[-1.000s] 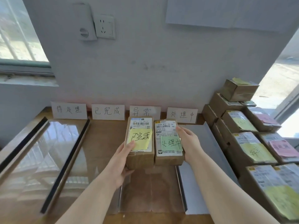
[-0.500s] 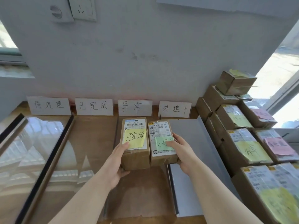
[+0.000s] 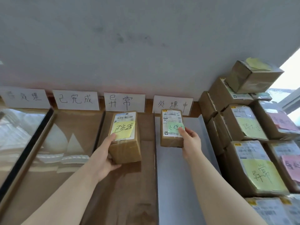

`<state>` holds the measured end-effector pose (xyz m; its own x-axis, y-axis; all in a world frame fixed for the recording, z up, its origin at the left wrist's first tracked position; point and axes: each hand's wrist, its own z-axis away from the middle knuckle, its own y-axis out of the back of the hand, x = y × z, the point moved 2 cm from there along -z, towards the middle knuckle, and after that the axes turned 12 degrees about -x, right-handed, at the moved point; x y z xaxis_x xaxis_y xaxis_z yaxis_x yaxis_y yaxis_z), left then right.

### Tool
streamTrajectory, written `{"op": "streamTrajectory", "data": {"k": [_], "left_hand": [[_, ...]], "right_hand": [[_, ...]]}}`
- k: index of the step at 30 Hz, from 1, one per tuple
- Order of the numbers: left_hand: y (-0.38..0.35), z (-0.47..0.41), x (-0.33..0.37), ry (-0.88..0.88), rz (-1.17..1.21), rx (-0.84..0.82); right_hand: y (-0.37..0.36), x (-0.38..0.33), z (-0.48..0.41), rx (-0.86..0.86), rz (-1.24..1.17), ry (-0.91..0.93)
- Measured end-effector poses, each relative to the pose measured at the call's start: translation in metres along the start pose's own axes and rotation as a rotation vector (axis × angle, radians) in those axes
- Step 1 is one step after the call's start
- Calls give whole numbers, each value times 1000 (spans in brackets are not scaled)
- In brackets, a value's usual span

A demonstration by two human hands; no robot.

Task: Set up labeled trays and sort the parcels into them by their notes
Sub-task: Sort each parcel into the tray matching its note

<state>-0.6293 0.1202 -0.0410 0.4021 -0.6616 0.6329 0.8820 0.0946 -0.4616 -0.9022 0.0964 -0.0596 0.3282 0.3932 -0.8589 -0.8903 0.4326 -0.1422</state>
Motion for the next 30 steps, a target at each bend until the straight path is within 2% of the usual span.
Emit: {"op": "streamTrajectory", "data": {"k": [7, 12, 19, 22, 27, 30], "left_hand": [[0, -29, 9, -20, -26, 77], [4, -32, 4, -22, -31, 115], [12, -22, 14, -64, -89, 139], [12, -12, 19, -107, -130, 96], [20, 9, 24, -178, -203, -3], [38, 23, 30, -192, -229, -37]], "right_hand": [[-3, 24, -51, -52, 167, -56], [-10, 31, -64, -82, 280, 0], [-15, 24, -52, -8, 408, 22], [-36, 8, -27, 24, 420, 130], [-99, -2, 34, -283, 645, 278], [-136, 7, 74, -390, 644, 301]]}}
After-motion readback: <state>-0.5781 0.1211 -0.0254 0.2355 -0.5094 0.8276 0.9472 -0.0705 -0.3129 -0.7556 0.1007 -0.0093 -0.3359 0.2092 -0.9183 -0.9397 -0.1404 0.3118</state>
